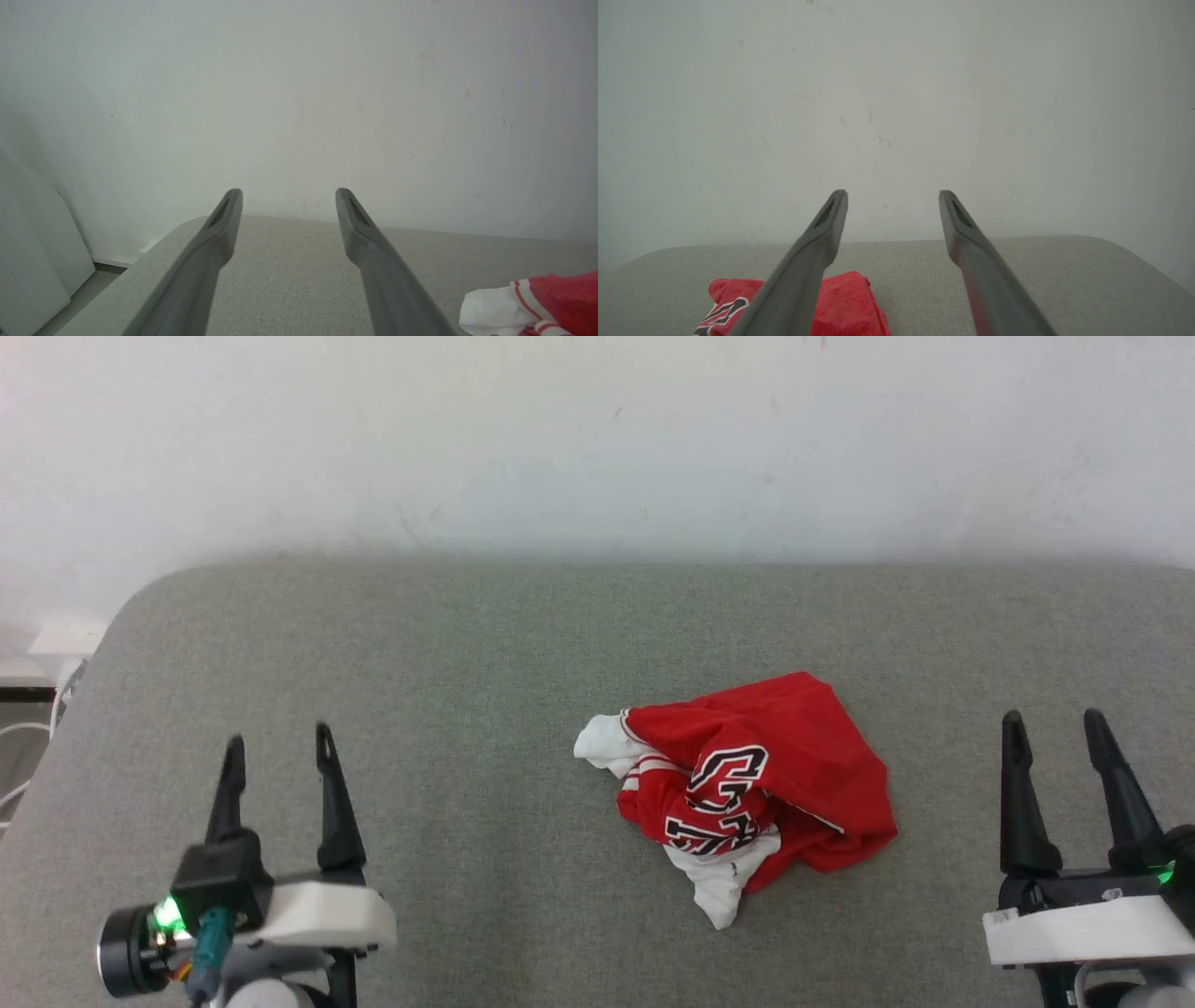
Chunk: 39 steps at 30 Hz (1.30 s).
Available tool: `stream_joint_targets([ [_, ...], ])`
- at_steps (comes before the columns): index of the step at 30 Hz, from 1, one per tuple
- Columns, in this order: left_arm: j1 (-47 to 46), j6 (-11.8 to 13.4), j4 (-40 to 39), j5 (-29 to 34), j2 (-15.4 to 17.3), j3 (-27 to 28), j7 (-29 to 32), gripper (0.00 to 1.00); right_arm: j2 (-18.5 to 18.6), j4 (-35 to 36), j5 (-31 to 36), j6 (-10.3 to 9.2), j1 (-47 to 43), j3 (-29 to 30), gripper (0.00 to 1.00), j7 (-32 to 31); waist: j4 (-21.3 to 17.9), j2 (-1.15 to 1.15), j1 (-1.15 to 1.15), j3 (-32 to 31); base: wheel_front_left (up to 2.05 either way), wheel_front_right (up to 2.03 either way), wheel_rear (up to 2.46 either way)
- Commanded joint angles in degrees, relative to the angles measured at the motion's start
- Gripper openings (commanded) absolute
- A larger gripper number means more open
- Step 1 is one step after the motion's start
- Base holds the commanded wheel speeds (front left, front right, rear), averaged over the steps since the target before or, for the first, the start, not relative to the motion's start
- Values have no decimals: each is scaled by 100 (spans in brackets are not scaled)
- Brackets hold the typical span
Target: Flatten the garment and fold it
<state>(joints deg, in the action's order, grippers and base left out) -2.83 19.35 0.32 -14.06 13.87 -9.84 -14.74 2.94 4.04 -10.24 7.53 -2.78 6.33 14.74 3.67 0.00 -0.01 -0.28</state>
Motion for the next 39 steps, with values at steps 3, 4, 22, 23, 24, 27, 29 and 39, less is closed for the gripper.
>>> stream_joint_targets([
  [3, 320, -344, 126, 257, -192, 154, -25, 100, -6, -116, 7, -4, -147, -29, 100, 26, -13, 0, 1, -35, 0, 0, 0],
  [4, 381, -424, 165, 297, -253, 197, -25, 100, -6, -133, 8, -4, -160, -29, 100, 26, -12, 0, 1, -42, 0, 0, 0],
  [22, 316, -1110, 349, 1110, -551, 629, -26, 100, -6, -216, 31, -4, -177, -39, 100, 26, -45, 0, 1, -92, 0, 0, 0],
  [23, 200, -1148, 327, 1150, -524, 616, -26, 100, -6, -211, 28, -4, -170, -30, 100, 26, -47, 0, 1, -80, 0, 0, 0],
  [24, 68, -1203, 330, 1173, -497, 595, -26, 100, -6, -205, 26, -4, -161, -24, 100, 26, -48, 0, 1, -63, 0, 0, 0],
  [27, -469, -1438, 391, 1226, -372, 508, -26, 100, -6, -189, 23, -4, -132, -18, 100, 26, -61, 0, 1, -8, 0, 0, 0],
  [29, -866, -1618, 531, 1246, -294, 426, -26, 100, -6, -187, 18, -4, -106, -22, 100, 26, -88, 0, 1, 32, 0, 0, 0],
  [39, -2972, -2653, 2490, 992, 33, -602, 1125, 100, -6, -168, 16, -4, 90, -9, 100, 26, -315, 0, 1, 349, 0, 0, 0],
])
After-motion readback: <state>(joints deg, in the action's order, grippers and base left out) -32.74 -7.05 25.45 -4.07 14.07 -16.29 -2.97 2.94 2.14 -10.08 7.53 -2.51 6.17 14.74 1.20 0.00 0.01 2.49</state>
